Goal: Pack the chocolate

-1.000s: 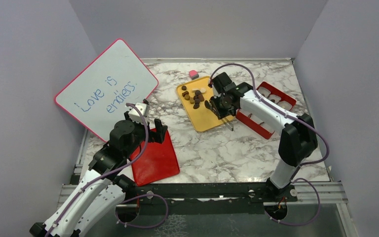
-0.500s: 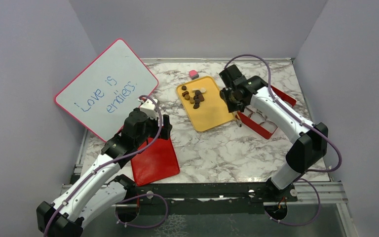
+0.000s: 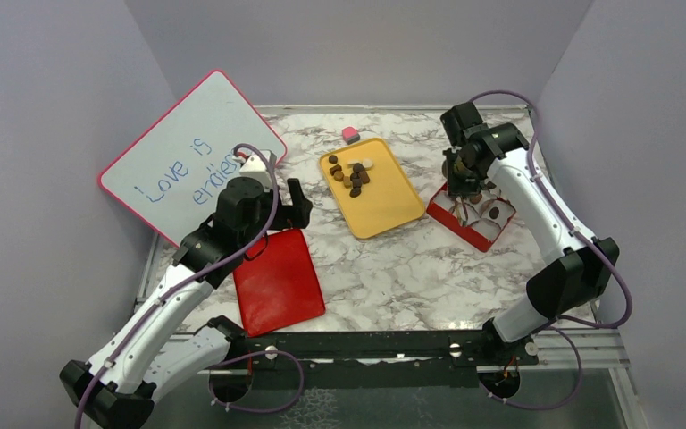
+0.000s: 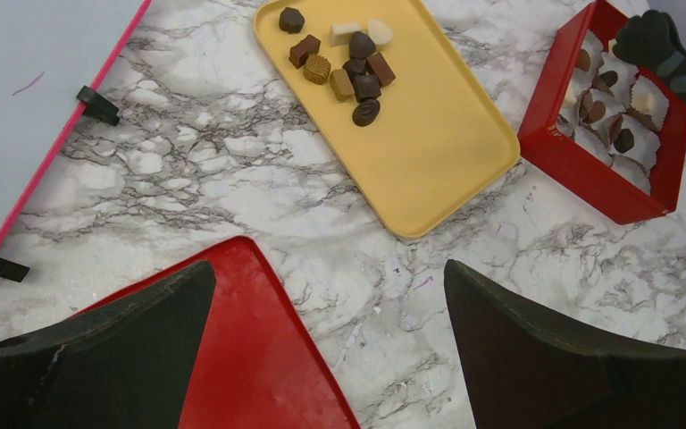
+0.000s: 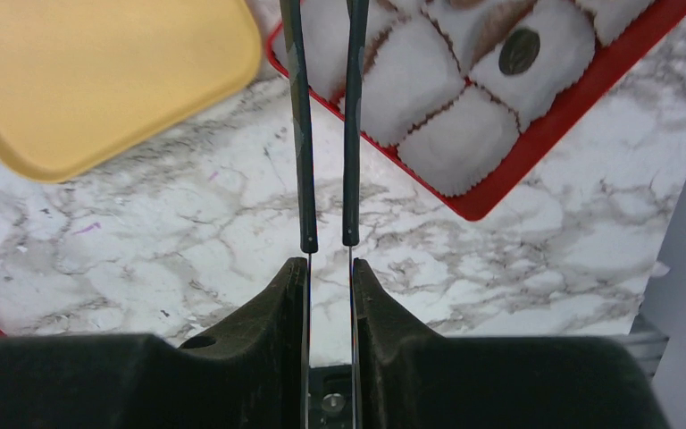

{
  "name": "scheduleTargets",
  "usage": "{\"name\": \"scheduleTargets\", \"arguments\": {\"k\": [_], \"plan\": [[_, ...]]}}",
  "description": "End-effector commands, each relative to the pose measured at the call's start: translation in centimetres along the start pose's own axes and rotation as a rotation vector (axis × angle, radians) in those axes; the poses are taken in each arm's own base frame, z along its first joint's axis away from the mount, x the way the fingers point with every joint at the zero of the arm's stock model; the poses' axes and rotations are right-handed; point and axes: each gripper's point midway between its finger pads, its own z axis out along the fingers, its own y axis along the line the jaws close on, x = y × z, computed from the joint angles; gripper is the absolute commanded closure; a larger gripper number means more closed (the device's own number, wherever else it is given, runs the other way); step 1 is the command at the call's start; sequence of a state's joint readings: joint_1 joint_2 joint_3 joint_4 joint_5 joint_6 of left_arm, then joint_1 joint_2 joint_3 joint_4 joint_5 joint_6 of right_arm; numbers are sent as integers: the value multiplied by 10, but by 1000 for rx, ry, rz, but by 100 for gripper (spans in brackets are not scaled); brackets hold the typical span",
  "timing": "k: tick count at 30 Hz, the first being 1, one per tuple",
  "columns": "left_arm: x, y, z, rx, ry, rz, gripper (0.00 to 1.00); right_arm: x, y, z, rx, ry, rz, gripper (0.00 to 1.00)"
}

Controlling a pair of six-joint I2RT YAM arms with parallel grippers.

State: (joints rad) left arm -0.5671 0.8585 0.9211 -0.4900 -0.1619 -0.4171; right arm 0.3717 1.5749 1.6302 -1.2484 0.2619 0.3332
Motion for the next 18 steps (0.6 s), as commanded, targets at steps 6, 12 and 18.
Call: {"name": "scheduleTargets", "arguments": {"k": [6, 12, 18], "plan": [[-11, -9, 8, -26, 67, -6, 1, 20, 2, 20, -165, 148, 149, 78], [-14, -11, 10, -28, 64, -21, 1, 28, -2, 32, -173, 225, 218, 78], [-10, -11, 12, -25, 83, -18, 1, 30, -1, 44, -190, 230, 229, 78]]}}
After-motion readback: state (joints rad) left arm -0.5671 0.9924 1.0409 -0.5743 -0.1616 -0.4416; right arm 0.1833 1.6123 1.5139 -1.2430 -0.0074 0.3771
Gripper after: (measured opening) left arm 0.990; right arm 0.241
